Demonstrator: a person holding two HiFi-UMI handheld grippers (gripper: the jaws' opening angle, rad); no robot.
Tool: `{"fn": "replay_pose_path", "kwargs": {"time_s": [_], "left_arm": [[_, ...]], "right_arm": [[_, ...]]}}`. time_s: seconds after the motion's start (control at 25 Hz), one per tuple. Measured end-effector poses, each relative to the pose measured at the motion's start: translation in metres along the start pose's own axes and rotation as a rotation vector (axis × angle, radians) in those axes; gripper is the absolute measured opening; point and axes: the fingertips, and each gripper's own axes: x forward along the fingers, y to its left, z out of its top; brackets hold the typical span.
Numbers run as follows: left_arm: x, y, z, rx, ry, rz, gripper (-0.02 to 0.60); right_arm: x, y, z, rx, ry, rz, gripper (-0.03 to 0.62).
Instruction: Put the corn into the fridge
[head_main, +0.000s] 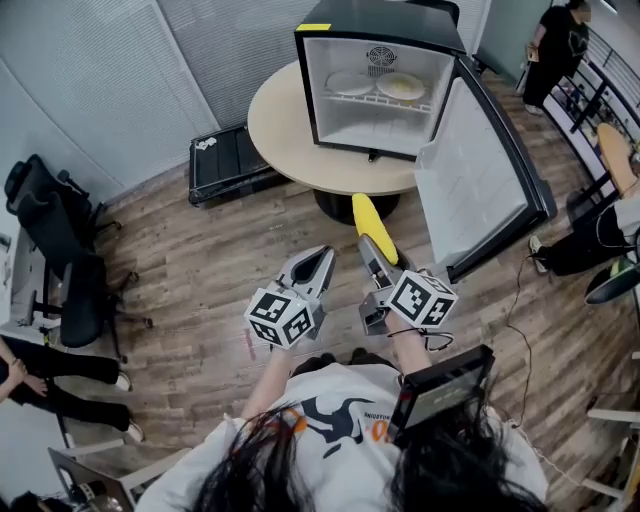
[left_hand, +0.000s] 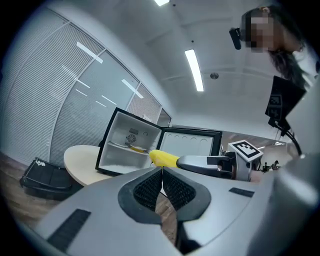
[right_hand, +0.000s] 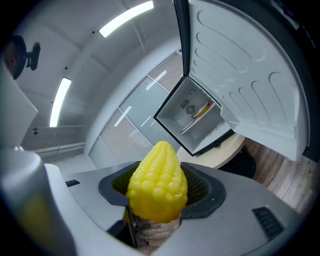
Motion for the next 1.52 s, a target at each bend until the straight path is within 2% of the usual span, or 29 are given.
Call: {"fn": "replay_pose_path", "kwargs": {"time_s": [0.92, 1.52], "left_arm": [[0.02, -0.025, -0.014, 0.017, 0.03, -0.024, 0.012], [0.041, -0.037, -0.022, 0.035, 0.033, 0.018, 0.012]], "right_arm": [[-0.023, -0.013, 0.004, -0.071, 0.055, -0.015, 0.25], [-0.023, -0.033, 0.012, -0.079, 0.097, 0.021, 0.25]]}}
